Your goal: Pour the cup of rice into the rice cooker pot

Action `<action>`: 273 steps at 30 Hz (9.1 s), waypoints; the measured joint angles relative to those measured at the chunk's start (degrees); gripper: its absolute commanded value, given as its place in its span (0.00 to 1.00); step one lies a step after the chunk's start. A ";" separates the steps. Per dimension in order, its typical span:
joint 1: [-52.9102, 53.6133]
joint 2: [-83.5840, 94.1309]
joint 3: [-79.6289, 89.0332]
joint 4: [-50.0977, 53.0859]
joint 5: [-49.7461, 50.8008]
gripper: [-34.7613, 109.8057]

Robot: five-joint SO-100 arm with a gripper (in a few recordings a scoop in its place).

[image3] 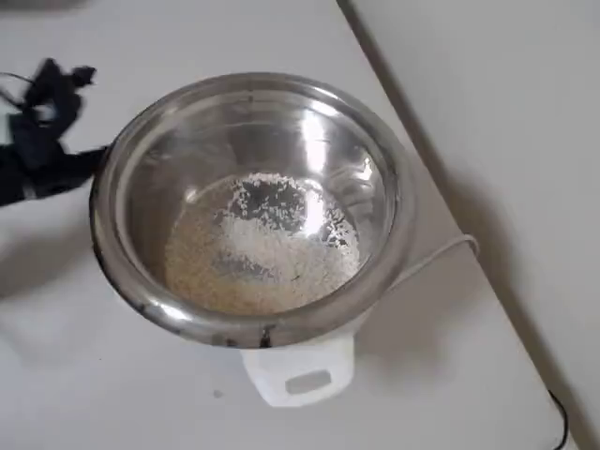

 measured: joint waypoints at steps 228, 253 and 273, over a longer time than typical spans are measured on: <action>35.07 27.33 -1.32 69.52 47.02 0.24; 35.07 27.33 -1.32 69.52 47.02 0.24; 35.07 27.33 -1.32 69.52 47.02 0.24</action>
